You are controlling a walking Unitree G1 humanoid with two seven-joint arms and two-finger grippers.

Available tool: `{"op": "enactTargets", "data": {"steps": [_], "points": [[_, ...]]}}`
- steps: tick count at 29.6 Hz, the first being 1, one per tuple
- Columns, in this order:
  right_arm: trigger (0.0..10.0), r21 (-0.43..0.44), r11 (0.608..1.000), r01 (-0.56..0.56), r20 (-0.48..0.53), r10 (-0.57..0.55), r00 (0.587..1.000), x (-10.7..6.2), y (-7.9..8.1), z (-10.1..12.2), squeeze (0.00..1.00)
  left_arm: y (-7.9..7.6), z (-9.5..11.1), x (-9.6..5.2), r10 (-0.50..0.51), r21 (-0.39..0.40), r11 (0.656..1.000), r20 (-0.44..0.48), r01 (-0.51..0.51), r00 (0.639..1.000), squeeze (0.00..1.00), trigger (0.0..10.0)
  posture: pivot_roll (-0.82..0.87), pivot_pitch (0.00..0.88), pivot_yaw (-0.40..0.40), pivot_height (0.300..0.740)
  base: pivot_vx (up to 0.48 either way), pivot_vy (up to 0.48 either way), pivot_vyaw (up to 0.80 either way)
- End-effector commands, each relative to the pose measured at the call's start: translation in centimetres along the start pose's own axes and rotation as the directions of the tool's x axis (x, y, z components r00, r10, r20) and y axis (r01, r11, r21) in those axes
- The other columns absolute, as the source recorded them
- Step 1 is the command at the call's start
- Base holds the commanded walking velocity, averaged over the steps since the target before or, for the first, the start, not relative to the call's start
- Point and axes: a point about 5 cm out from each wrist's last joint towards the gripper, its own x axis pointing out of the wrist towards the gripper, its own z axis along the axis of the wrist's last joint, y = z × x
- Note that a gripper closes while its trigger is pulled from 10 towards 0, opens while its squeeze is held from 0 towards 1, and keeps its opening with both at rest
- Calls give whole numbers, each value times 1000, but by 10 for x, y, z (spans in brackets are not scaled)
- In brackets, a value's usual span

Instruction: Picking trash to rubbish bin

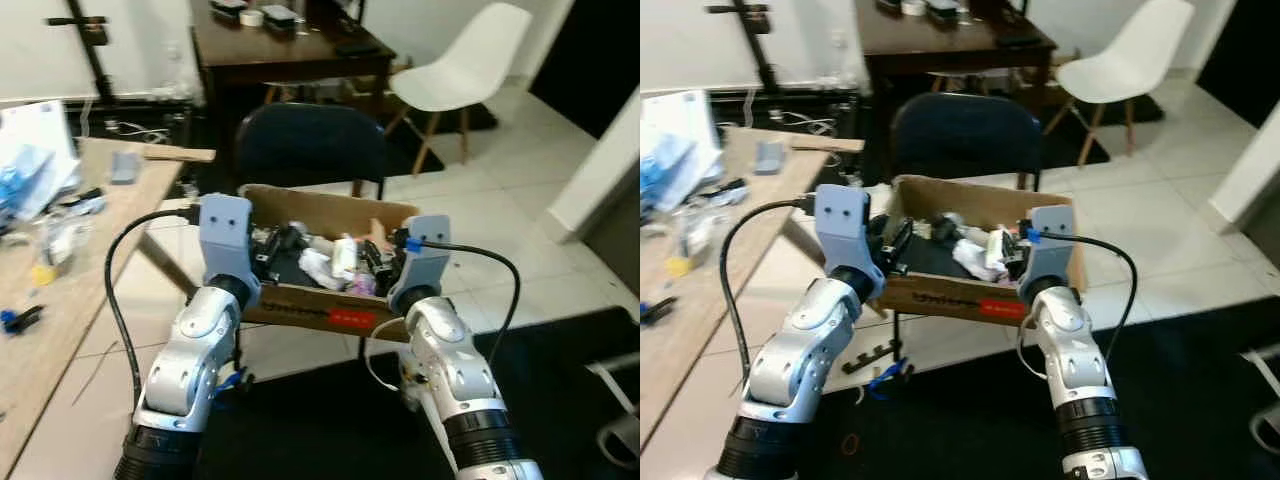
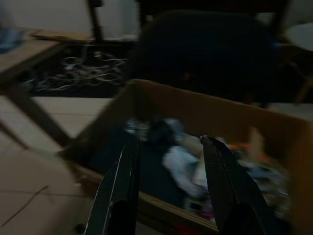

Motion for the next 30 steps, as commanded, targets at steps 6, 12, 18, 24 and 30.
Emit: {"op": "enactTargets", "data": {"steps": [6,12,18,24,30], "points": [[10000,-26,1000,4,-13,-4,1000,-1,-1,-3,0,7,-5,2,116,-25,993,-34,-117,993,0,10000,25,96,-43,740,0,0,800],[10000,-28,1000,-3,8,3,1000,-1,2,0,0,17,9,1,208,6,978,92,-209,974,0,10000,25,96,-43,740,0,0,800],[10000,-53,999,13,19,-12,1000,0,1,0,0,17,12,3,256,106,955,166,-276,952,0,10000,35,93,-53,740,0,0,800],[10000,-58,998,31,27,-29,999,1,-1,2,0,16,12,4,235,81,964,168,-251,957,0,10000,33,79,-46,740,0,0,800],[10000,-58,997,44,70,-40,997,1,-2,7,0,14,11,5,198,114,968,190,-222,962,0,10000,31,65,-43,740,0,0,800]]}}
